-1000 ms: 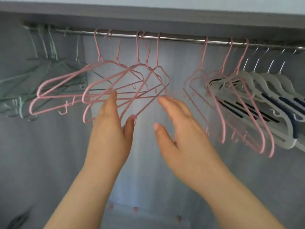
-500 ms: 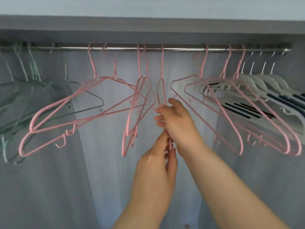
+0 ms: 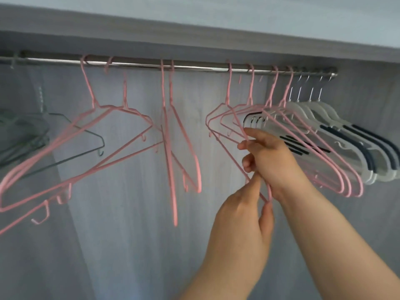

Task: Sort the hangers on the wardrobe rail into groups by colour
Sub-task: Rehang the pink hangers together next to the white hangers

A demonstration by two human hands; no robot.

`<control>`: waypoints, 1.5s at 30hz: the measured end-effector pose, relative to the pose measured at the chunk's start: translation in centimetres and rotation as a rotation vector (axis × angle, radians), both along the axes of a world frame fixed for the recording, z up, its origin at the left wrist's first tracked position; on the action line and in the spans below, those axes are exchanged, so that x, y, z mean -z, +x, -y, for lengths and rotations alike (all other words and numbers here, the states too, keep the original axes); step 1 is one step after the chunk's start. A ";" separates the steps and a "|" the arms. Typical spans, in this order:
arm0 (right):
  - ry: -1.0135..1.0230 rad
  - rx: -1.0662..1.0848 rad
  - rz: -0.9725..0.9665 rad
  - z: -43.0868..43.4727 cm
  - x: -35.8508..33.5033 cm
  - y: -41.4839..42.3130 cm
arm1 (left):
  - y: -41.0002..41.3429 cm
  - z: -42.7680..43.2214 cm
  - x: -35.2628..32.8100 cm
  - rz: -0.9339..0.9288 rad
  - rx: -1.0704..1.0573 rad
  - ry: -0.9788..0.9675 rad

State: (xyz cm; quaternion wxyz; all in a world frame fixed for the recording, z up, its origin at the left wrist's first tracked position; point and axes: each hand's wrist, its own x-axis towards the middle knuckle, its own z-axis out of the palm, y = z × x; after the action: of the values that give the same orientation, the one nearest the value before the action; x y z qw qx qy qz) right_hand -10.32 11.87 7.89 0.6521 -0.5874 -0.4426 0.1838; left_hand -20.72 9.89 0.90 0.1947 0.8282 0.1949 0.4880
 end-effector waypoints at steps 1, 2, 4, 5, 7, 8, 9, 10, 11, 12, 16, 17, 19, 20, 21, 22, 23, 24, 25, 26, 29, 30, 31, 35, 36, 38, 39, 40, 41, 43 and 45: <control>-0.043 0.007 0.048 0.4 0.0 0.4 | -0.2 0.3 0.3 -0.017 -0.021 0.036; -0.108 0.032 0.145 0.8 0.0 0.6 | -0.4 0.5 0.6 -0.026 -0.064 0.091; -0.240 0.191 0.485 1.4 -0.1 0.6 | -1.0 0.8 0.9 0.056 -0.136 0.210; -0.219 0.292 0.664 1.8 -0.4 0.0 | -1.2 0.8 1.0 0.127 -0.148 0.242; -0.034 0.409 0.933 2.6 -1.4 -2.1 | -1.8 0.6 1.0 0.267 -0.186 0.263; 0.044 0.402 0.993 2.9 -2.0 -3.2 | -2.1 0.5 1.0 0.328 -0.218 0.268; 0.100 0.349 0.996 3.1 -2.4 -4.2 | -2.5 0.4 0.9 0.379 -0.261 0.289; 0.123 0.248 0.940 3.1 -2.7 -5.2 | -3.0 0.4 0.9 0.425 -0.310 0.331; 0.106 0.123 0.844 3.0 -2.9 -6.0 | -3.4 0.4 1.0 0.470 -0.361 0.381; 0.056 -0.010 0.739 2.8 -3.0 -6.7 | -3.8 0.3 1.0 0.511 -0.406 0.425; -0.145 -0.305 0.536 1.4 -2.6 -8.9 | -4.7 -0.1 1.0 0.538 -0.471 0.391; -0.191 -0.336 0.518 0.9 -2.3 -9.2 | -4.9 -0.2 1.0 0.511 -0.476 0.350; -0.221 -0.391 0.442 -0.1 -1.6 -9.9 | -5.3 -0.6 0.8 0.462 -0.496 0.278; -0.204 -0.396 0.387 -0.6 -1.3 -10.3 | -5.6 -0.9 0.8 0.448 -0.514 0.249; -0.182 -0.387 0.343 -1.0 -1.1 -10.6 | -5.9 -1.3 0.7 0.443 -0.535 0.224; -0.165 -0.377 0.313 -1.4 -0.8 -10.8 | -6.3 -1.7 0.7 0.443 -0.553 0.198; -0.152 -0.377 0.286 -1.8 -0.5 -10.9 | -6.6 -2.0 0.7 0.441 -0.566 0.170; -0.144 -0.391 0.255 -2.1 -0.2 -10.9 | -7.0 -2.5 0.6 0.434 -0.579 0.143; -0.140 -0.413 0.221 -2.3 0.1 -10.9 | -7.4 -3.0 0.5 0.420 -0.598 0.122; -0.141 -0.437 0.189 -2.5 0.5 -10.8 | -7.8 -3.5 0.5 0.396 -0.627 0.104; -0.125 -0.459 0.149 -2.8 1.3 -10.7 | -8.8 -4.9 0.2 0.317 -0.712 0.055; -0.112 -0.452 0.144 -3.0 1.6 -10.7 | -9.0 -5.3 0.0 0.299 -0.735 0.044; -0.103 -0.447 0.137 -3.1 1.8 -10.7 | -9.2 -5.6 -0.1 0.284 -0.760 0.040; -0.095 -0.444 0.123 -3.6 2.4 -11.0 | -10.1 -6.3 -0.4 0.250 -0.925 0.096; -0.093 -0.446 0.126 -3.7 2.4 -11.1 | -10.5 -6.6 -0.5 0.249 -0.962 0.099; -0.077 -0.452 0.117 -3.8 2.6 -11.2 | -11.2 -7.3 -0.7 0.214 -1.008 0.073; -0.068 -0.454 0.109 -3.9 2.6 -11.3 | -11.6 -7.7 -0.8 0.188 -1.021 0.048; -0.059 -0.455 0.101 -3.9 2.7 -11.5 | -11.9 -8.0 -0.8 0.167 -1.028 0.023; -0.051 -0.456 0.094 -4.0 2.8 -11.6 | -12.3 -8.3 -0.8 0.156 -1.027 0.009; -0.034 -0.459 0.080 -4.0 3.1 -12.1 | -12.6 -8.3 -0.8 0.168 -0.979 0.020; -0.020 -0.457 0.062 -4.1 3.3 -12.6 | -12.5 -7.7 -0.9 0.205 -0.883 0.057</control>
State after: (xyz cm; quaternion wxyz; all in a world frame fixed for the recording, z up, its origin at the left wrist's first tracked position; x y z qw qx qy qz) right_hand -22.89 15.96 4.61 0.5738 -0.4838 -0.5821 0.3127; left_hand -33.24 17.63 1.84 -0.0365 0.6184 0.4957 0.6088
